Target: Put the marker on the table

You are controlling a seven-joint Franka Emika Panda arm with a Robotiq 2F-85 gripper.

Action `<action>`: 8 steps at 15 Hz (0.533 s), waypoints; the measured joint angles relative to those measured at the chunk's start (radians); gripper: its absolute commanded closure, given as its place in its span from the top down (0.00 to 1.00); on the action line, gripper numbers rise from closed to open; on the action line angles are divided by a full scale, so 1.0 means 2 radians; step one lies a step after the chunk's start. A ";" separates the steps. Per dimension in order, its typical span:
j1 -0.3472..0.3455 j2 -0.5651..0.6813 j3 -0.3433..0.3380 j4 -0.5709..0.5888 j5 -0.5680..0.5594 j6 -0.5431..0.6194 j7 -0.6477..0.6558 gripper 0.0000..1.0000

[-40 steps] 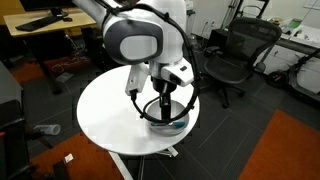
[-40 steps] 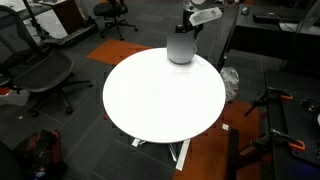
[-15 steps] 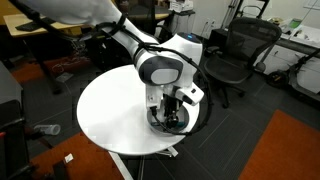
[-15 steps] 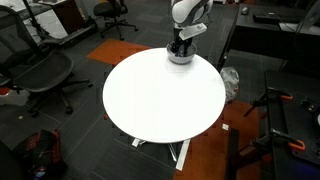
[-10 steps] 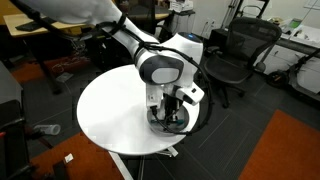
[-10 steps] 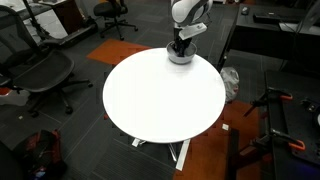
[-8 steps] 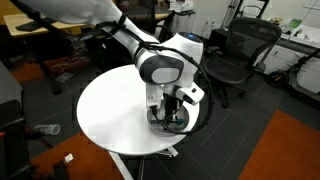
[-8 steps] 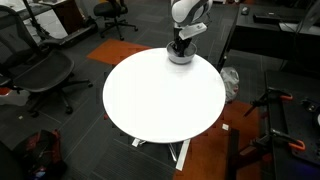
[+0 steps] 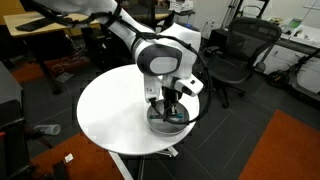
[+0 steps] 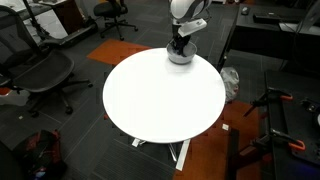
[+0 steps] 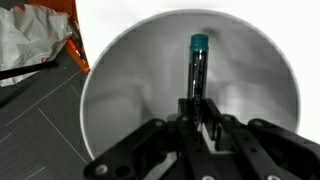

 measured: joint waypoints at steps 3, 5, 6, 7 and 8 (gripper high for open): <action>0.016 -0.031 -0.007 -0.023 -0.011 0.000 0.000 0.05; 0.026 -0.053 -0.013 -0.041 -0.020 0.001 0.001 0.05; 0.030 -0.064 -0.014 -0.050 -0.025 0.001 0.001 0.05; 0.034 -0.074 -0.014 -0.059 -0.030 0.001 0.001 0.05; 0.038 -0.084 -0.014 -0.068 -0.035 0.001 0.001 0.05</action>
